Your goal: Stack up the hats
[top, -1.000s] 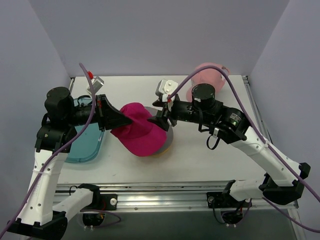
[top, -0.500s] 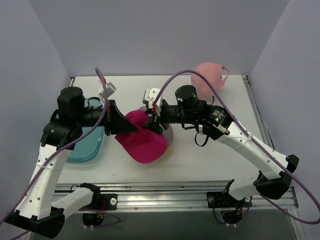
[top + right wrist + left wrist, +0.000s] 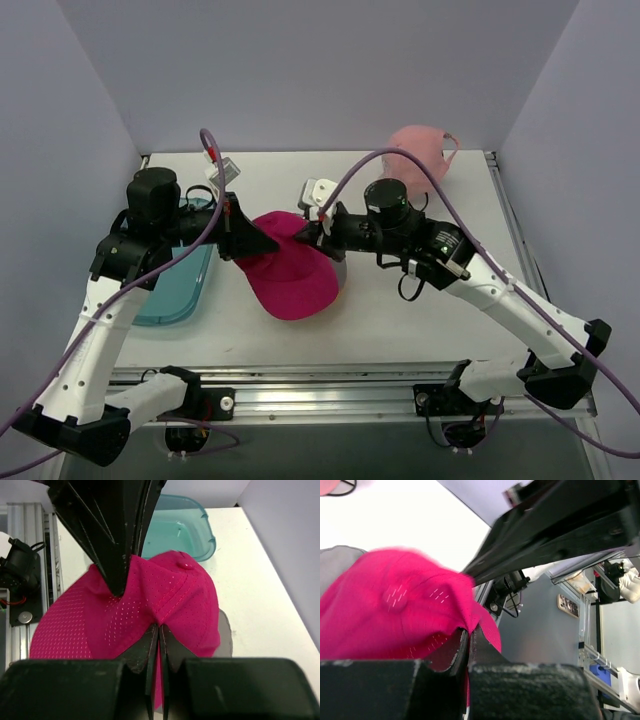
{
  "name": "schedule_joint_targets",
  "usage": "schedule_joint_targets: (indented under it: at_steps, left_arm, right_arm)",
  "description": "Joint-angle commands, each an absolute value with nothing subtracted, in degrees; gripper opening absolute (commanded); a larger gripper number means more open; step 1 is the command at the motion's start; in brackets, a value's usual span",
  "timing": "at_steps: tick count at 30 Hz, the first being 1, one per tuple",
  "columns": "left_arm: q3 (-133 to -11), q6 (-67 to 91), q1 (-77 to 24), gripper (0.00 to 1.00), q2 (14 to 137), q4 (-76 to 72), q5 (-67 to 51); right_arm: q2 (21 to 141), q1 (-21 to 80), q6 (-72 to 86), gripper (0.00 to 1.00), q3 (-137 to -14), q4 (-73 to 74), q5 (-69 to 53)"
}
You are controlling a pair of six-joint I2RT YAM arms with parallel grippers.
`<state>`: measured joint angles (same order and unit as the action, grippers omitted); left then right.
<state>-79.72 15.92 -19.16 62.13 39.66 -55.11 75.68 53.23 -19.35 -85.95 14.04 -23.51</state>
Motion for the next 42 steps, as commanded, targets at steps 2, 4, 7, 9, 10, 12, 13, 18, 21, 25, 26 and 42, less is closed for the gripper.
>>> schedule_joint_targets:
  at_steps: [2,4,7,9,10,12,13,18,21,25,26,42]
  left_arm:
    - [-83.2,19.2,-19.4,0.02,61.7,34.6,-54.8]
    - [-82.7,19.9,-19.4,0.02,60.7,32.6,-58.0]
    - [-79.5,21.7,-19.4,0.21,58.5,27.8,-61.9]
    - [-79.3,21.1,-19.4,0.30,58.3,29.3,-59.1]
    - [-79.6,20.7,-19.4,0.31,58.4,30.4,-57.9]
    - [-81.5,21.0,-19.4,0.38,59.3,32.9,-54.2]
    - [-82.0,21.4,-19.4,0.48,59.6,33.3,-50.3]
    - [-82.7,26.8,-19.4,0.61,57.8,32.3,-37.6]
    - [-80.8,28.1,-19.4,0.79,54.3,32.4,-23.0]
    - [-78.5,28.5,-19.4,0.98,54.0,35.2,-10.8]
    - [-78.1,28.7,-19.4,0.94,54.3,35.3,-9.1]
    - [-67.6,29.5,-31.8,0.94,52.4,34.3,17.1]
  right_arm:
    - [68.5,53.2,-17.8,0.00,-85.9,8.1,-19.4]
    - [68.0,53.2,-18.2,0.00,-86.2,8.7,-19.2]
    - [68.2,53.2,-18.4,0.00,-87.4,10.5,-21.8]
    - [67.6,53.1,-17.4,0.00,-87.3,10.5,-20.3]
    - [67.4,53.1,-15.7,0.00,-87.4,10.4,-18.8]
    - [66.8,53.1,-13.5,0.00,-87.3,9.1,-12.3]
    - [66.4,53.1,-11.4,0.00,-87.0,8.2,-9.5]
    - [65.0,52.9,-6.2,0.00,-86.7,4.7,10.3]
    - [66.9,52.8,-3.9,0.00,-90.6,8.3,21.2]
    - [72.7,52.4,-0.2,0.00,-97.5,16.0,38.0]
    - [73.6,52.4,0.0,0.00,-98.3,16.9,42.3]
    - [93.7,33.0,-3.8,0.00,-114.5,11.9,55.8]
